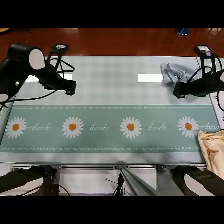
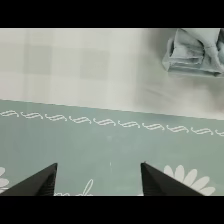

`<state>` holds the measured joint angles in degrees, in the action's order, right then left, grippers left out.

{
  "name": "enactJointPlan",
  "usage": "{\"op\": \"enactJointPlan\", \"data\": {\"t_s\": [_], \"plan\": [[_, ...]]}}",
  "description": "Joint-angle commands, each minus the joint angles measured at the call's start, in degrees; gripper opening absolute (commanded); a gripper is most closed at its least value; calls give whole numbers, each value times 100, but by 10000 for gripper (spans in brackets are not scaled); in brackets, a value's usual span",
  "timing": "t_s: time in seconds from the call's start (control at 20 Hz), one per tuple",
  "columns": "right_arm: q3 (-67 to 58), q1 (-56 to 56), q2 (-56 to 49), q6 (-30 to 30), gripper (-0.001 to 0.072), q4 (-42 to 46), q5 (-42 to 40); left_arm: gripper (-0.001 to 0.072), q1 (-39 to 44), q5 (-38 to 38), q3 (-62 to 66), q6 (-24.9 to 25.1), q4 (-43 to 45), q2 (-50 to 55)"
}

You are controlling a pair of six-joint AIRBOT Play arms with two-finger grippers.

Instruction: Fold the shirts.

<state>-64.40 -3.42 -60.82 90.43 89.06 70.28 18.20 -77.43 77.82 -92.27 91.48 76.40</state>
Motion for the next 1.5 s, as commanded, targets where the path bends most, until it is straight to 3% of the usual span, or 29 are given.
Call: {"op": "enactJointPlan", "data": {"t_s": [0.0,0.7,0.75,0.85,1.0,1.3,1.45], "plan": [[0,-2,-2,0,597,0,0,716,2,4,7,2,2,2],[0,-2,-2,0,597,0,0,715,2,2,7,2,2,2],[0,-2,-2,0,597,0,0,715,2,13,7,61,7,2],[0,-2,-2,0,597,0,0,715,-9,420,7,918,7,2],[0,-2,-2,0,597,-4,-24,715,2,1014,7,1062,4,2],[0,-2,-2,-17,596,-190,-610,715,4,1250,7,802,-42,2],[0,4,-4,103,588,417,-1679,715,2,1250,7,804,-42,7]]}}
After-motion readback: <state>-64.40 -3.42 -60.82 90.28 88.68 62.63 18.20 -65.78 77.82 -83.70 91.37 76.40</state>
